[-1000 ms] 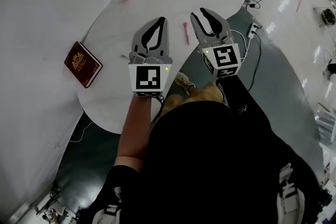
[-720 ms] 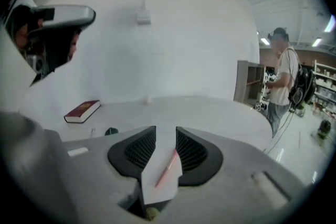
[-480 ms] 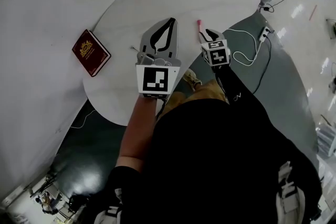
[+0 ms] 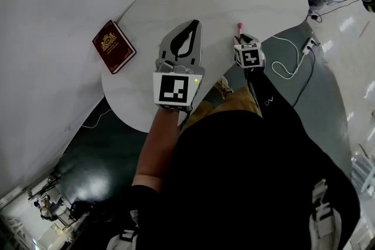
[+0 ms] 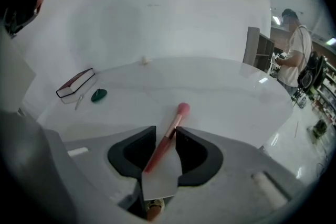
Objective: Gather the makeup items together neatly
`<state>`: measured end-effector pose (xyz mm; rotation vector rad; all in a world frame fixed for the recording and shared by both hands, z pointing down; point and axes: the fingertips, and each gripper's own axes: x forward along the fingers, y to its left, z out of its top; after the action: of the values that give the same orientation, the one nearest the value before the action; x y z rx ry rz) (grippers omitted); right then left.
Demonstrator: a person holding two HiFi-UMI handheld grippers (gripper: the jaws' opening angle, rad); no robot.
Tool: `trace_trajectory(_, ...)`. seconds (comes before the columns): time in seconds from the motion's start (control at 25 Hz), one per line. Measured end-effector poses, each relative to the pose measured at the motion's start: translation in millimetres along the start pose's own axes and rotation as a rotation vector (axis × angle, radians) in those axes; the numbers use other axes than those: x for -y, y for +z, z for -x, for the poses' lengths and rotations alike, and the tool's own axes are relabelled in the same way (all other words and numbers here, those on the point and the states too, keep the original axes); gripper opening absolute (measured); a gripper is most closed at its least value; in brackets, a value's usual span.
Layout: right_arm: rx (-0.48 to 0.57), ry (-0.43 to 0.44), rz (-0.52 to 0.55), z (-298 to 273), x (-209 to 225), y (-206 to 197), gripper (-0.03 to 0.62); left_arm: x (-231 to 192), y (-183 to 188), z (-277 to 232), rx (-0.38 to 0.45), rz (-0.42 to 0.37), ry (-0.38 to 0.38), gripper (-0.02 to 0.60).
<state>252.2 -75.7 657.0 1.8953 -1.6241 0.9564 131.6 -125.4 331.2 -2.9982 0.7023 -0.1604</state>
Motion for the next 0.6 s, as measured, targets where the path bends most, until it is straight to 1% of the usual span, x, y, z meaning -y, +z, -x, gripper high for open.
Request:
trace_trajectory(0.04,-0.005,-0.004,0.010,-1.4,1.2,-0.4,0.112,-1.2,-1.5,0.3,-0.006,-0.002,0.003,0.009)
trace_trajectory(0.08,-0.011,-0.004,0.029,-2.1,2.2,-1.0,0.066,-2.6,-3.1,0.3,-0.011,-0.003,0.006,0.009)
trace_trajectory(0.12,-0.018,0.002,0.046,-2.6,2.4,-1.8,0.049,-4.3,-4.2,0.4,-0.013,0.000,0.010,0.010)
trace_trajectory(0.2,-0.020,0.020,0.058,-3.4,1.1,-2.2,0.049,-8.1,-3.9,1.3,-0.009,0.010,0.021,0.010)
trace_trajectory(0.28,0.002,0.028,0.052,0.0,1.3,1.5,0.049,-10.3,-0.4,1.5,0.000,0.016,0.026,0.010)
trace_trajectory(0.36,0.050,0.033,0.047,8.9,2.5,14.2,0.048,-12.9,2.5,0.7,0.005,0.017,0.030,0.009)
trace_trajectory(0.44,0.118,0.048,0.056,20.2,-1.4,38.0,0.049,-19.4,4.6,1.2,0.007,0.023,0.047,0.010)
trace_trajectory(0.6,0.304,0.101,0.102,59.2,-19.7,108.2,0.049,-32.2,19.3,7.8,0.030,0.009,0.098,0.010)
